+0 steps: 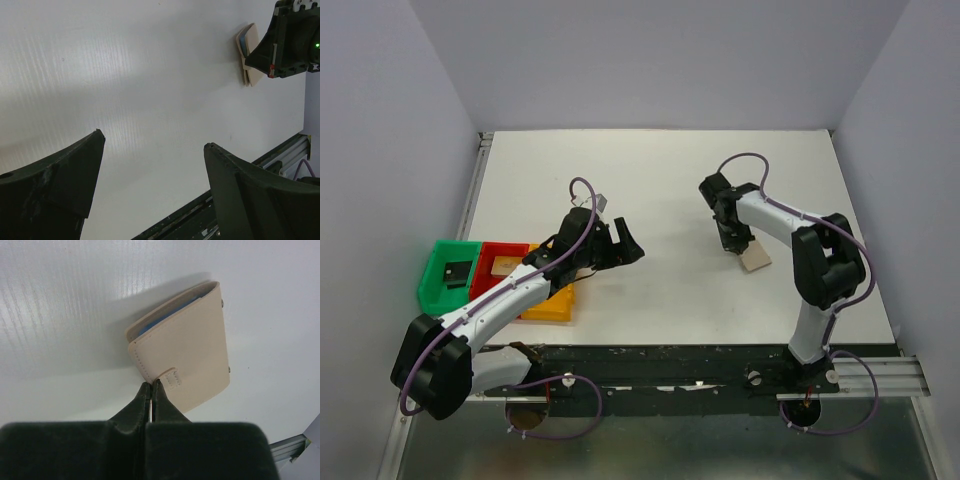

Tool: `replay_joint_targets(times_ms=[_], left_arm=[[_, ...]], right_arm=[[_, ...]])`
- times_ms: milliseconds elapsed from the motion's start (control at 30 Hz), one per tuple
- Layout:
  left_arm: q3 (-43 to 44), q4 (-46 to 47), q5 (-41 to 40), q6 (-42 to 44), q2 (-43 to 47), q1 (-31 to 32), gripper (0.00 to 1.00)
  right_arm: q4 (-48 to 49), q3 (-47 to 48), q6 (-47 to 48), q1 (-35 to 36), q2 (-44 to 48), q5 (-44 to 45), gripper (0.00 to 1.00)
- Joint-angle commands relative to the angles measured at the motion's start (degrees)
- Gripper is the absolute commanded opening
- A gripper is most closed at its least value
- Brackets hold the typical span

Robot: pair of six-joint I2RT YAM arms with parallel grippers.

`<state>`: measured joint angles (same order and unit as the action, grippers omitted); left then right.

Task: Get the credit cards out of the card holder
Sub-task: Pick up the card holder from the center of the board.

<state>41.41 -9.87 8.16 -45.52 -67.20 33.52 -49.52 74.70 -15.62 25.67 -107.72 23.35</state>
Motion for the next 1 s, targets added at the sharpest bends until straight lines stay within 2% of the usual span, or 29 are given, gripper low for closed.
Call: replay_joint_targets(times_ms=[0, 333, 400, 500, 633, 767, 900, 967], left_arm=[[-0.6, 0.6, -1.6, -0.1, 1.0, 0.3, 0.93], [1.3, -1.1, -2.9, 0.3, 1.6, 0.3, 0.94], [1.7, -1.5, -3.9, 0.7, 2.7, 0.3, 0.94], [2.2, -1.0, -4.6, 1.0, 4.9, -0.2, 0.94], [1.5, 1.9, -2.4, 1.0, 7.9, -2.4, 0.95], [-3.6, 13.3, 4.5, -0.4, 11.5, -7.0, 0.95], [-12.5, 34.5, 13.3, -5.8, 16.0, -13.7, 0.95], [-14.9, 42.3, 17.6, -8.2, 17.9, -16.8, 0.98]], right_arm=[[-1.4, 0.6, -1.3, 0.1, 4.6, -3.2, 0.00], [-1.6, 3.8, -3.5, 0.2, 14.8, -14.4, 0.00], [1.9, 2.7, -3.5, 0.2, 18.9, -19.9, 0.00], [11.9, -2.2, -3.9, 0.2, 27.1, -30.4, 0.00], [21.0, -5.2, -6.8, 0.2, 33.5, -42.2, 0.00], [27.3, -5.4, -9.0, 0.2, 35.9, -54.6, 0.00], [35.4, -7.0, -11.7, 0.2, 37.2, -67.7, 0.00], [41.6, -9.2, -12.8, 0.3, 38.3, -75.0, 0.00]])
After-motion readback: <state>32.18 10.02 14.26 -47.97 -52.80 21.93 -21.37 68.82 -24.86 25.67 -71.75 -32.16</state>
